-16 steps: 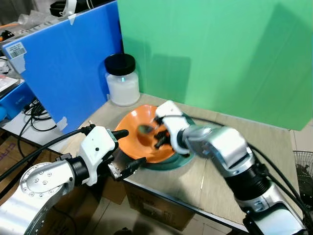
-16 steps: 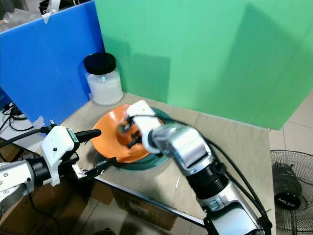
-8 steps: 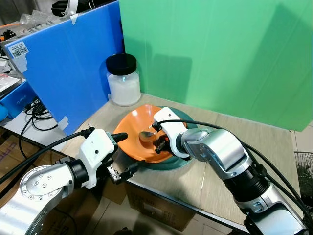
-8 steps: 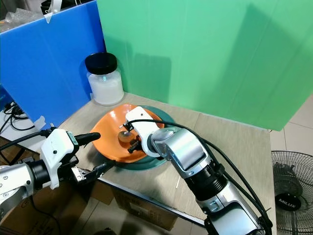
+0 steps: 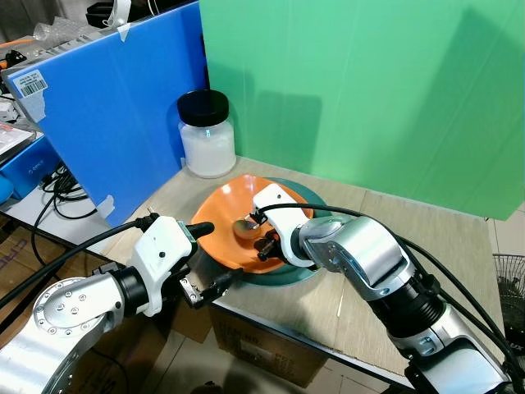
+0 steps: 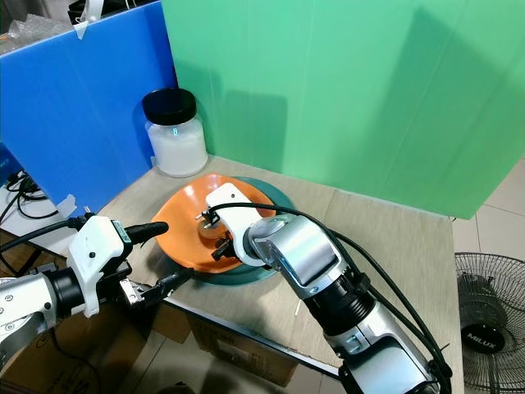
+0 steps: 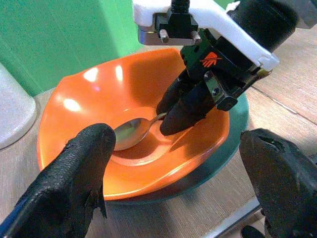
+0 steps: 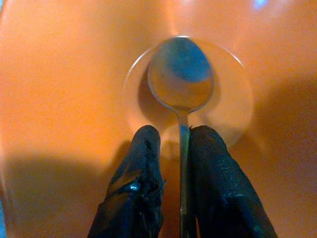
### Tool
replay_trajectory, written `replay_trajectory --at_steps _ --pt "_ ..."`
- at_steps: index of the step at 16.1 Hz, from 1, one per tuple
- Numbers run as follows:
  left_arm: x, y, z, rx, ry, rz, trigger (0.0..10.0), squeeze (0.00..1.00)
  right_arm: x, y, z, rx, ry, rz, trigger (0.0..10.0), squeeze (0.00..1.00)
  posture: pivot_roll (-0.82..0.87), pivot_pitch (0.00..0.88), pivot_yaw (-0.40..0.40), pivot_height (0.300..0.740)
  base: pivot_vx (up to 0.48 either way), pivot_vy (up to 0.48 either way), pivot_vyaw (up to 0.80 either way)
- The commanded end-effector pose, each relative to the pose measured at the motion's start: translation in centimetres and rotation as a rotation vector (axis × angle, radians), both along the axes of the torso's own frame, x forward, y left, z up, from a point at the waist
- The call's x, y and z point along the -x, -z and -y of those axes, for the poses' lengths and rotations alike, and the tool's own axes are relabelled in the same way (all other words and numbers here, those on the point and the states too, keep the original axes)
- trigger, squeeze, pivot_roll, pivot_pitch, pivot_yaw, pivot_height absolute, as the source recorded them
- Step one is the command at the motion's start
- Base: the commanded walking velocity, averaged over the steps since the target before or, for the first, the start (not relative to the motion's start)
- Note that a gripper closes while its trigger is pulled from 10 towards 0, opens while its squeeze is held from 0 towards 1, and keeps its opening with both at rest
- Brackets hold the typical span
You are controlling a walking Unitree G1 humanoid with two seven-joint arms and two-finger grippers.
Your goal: Setting the table
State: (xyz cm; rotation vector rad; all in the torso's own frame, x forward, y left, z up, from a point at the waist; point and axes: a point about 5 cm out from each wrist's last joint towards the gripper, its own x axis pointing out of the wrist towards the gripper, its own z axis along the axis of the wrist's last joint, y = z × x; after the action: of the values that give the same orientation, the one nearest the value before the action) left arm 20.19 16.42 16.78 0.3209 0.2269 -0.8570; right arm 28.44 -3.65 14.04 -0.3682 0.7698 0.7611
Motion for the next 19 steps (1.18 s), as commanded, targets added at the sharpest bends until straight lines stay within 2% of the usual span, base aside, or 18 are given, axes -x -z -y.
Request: replay_trajectory --at_steps 1,6,11,13,14,15,16,17,18,19 --pt "-0.1 -0.2 -0.2 -0.017 -0.003 0.014 10.0 0.0 -0.1 -0.2 -0.1 0.01 -0.006 -0.004 0.0 0.0 0.18 0.0 0.01 0.74 0.0 0.0 0.0" --pt "-0.2 -0.2 -0.1 -0.016 -0.001 0.018 10.0 0.0 -0.1 -0.1 -0.3 0.015 0.004 -0.053 0.0 0.0 0.18 0.0 0.01 0.74 0.0 0.0 0.0" --pt "-0.3 -0.3 -0.1 -0.015 -0.004 0.025 10.0 0.0 -0.9 -1.1 -0.3 -0.056 0.067 -0.012 0.0 0.0 0.17 0.0 0.009 0.74 0.0 0.0 0.0" --pt "-0.6 -0.8 -0.1 0.0 -0.006 0.043 10.0 0.0 -2.1 -3.1 1.1 -0.165 0.159 0.067 0.0 0.0 0.17 0.0 0.009 0.74 0.0 0.0 0.0" --pt "-0.6 -0.9 0.0 0.009 -0.006 0.047 10.0 0.0 -2.3 -3.6 1.6 -0.187 0.186 0.089 0.0 0.0 0.17 0.0 0.013 0.74 0.0 0.0 0.0" --pt "-0.8 -1.3 0.1 0.04 -0.004 0.058 10.0 0.0 -2.7 -4.8 2.7 -0.279 0.238 0.162 0.0 0.0 0.17 0.0 0.018 0.74 0.0 0.0 0.0" --pt "-1.0 -1.6 0.4 0.058 0.006 0.067 10.0 0.0 -3.0 -6.5 3.9 -0.415 0.267 0.284 0.0 0.0 0.16 0.0 0.023 0.74 0.0 0.0 0.0" --pt "-1.1 -1.6 0.6 0.063 0.014 0.07 10.0 0.0 -2.9 -7.5 4.5 -0.504 0.272 0.37 0.0 0.0 0.16 0.0 0.023 0.74 0.0 0.0 0.0" --pt "-1.1 -1.7 1.0 0.076 0.018 0.077 10.0 0.0 -2.7 -8.9 5.4 -0.583 0.292 0.508 0.0 0.0 0.16 0.0 0.023 0.74 0.0 0.0 0.0" --pt "-1.3 -1.6 2.1 0.113 0.017 0.09 10.0 0.0 -1.3 -9.2 6.8 -0.666 0.337 0.525 10.0 0.0 0.16 0.0 0.024 0.74 0.0 0.0 0.0"
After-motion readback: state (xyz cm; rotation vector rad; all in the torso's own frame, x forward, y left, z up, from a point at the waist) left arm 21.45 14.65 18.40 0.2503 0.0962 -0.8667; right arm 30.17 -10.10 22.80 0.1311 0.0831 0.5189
